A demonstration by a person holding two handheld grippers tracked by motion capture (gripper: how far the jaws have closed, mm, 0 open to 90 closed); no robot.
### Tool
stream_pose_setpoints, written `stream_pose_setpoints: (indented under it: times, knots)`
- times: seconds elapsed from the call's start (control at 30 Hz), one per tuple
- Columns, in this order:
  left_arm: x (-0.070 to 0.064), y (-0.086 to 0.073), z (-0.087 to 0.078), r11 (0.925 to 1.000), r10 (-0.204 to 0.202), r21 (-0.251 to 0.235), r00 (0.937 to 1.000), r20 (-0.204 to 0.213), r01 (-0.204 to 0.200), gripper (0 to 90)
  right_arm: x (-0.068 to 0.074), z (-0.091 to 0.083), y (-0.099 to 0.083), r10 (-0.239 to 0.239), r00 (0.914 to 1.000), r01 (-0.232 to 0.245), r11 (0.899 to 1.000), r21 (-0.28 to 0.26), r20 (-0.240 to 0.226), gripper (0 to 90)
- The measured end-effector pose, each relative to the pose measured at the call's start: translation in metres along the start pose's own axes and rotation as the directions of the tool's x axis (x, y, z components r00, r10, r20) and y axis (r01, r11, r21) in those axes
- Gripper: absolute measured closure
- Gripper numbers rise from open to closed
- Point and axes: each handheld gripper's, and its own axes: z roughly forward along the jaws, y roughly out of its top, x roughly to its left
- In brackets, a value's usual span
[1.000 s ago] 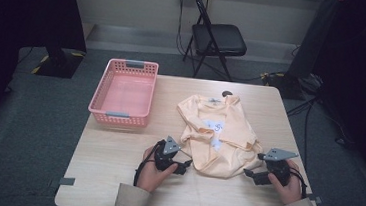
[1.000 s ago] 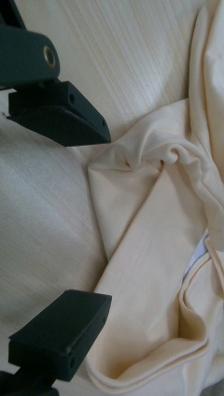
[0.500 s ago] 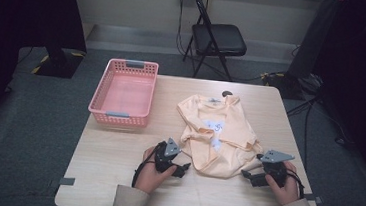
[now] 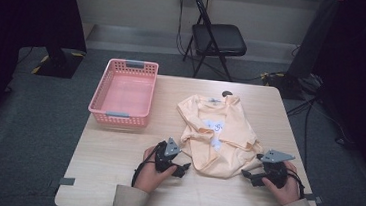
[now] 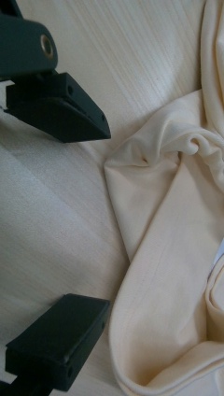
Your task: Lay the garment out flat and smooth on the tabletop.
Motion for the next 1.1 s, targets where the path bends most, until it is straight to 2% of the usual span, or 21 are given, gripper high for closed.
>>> stream_pose_setpoints:
  times: [0.37, 0.5, 0.53, 0.57, 0.67, 0.77, 0.9, 0.97, 1.1]
  knots:
    - [0.0, 0.0, 0.0, 1.0, 0.001, 0.0, 1.0, -0.001, -0.001, 15.0, -0.004, -0.007, 0.02, 0.015, 0.9994, -0.017, 0.998, -0.058, -0.032, 15.3]
    - [0.0, 0.0, 0.0, 1.0, 0.001, 0.0, 1.0, -0.001, -0.001, 15.0, -0.009, -0.004, 0.034, 0.017, 0.9992, -0.02, 0.996, -0.082, -0.036, 25.9]
    - [0.0, 0.0, 0.0, 1.0, 0.001, 0.0, 1.0, -0.001, -0.001, 15.0, -0.011, -0.002, 0.038, 0.022, 0.9991, -0.025, 0.996, -0.09, -0.037, 26.0]
    - [0.0, 0.0, 0.0, 1.0, 0.001, 0.0, 1.0, -0.001, -0.001, 15.0, -0.013, 0.0, 0.042, 0.029, 0.9988, -0.032, 0.995, -0.089, -0.039, 27.1]
    - [0.0, 0.0, 0.0, 1.0, 0.001, 0.0, 1.0, -0.001, -0.001, 15.0, -0.016, 0.009, 0.056, 0.009, 0.9992, -0.012, 0.997, -0.076, -0.038, 33.5]
    - [0.0, 0.0, 0.0, 1.0, 0.001, 0.0, 1.0, -0.001, -0.001, 15.0, -0.017, 0.019, 0.068, 0.035, 0.9968, -0.041, 0.995, -0.092, -0.071, 42.0]
    - [0.0, 0.0, 0.0, 1.0, 0.001, 0.0, 1.0, -0.001, -0.001, 15.0, -0.011, 0.038, 0.082, 0.008, 0.996, -0.015, 0.997, -0.075, -0.089, 48.2]
    - [0.0, 0.0, 0.0, 1.0, 0.001, 0.0, 1.0, -0.001, -0.001, 15.0, -0.007, 0.048, 0.088, -0.017, 0.997, 0.014, 0.999, -0.047, -0.076, 50.3]
    - [0.0, 0.0, 0.0, 1.0, 0.001, 0.0, 1.0, 0.0, -0.001, 15.0, -0.002, 0.067, 0.094, -0.045, 0.9957, 0.044, 0.999, -0.011, -0.081, 59.5]
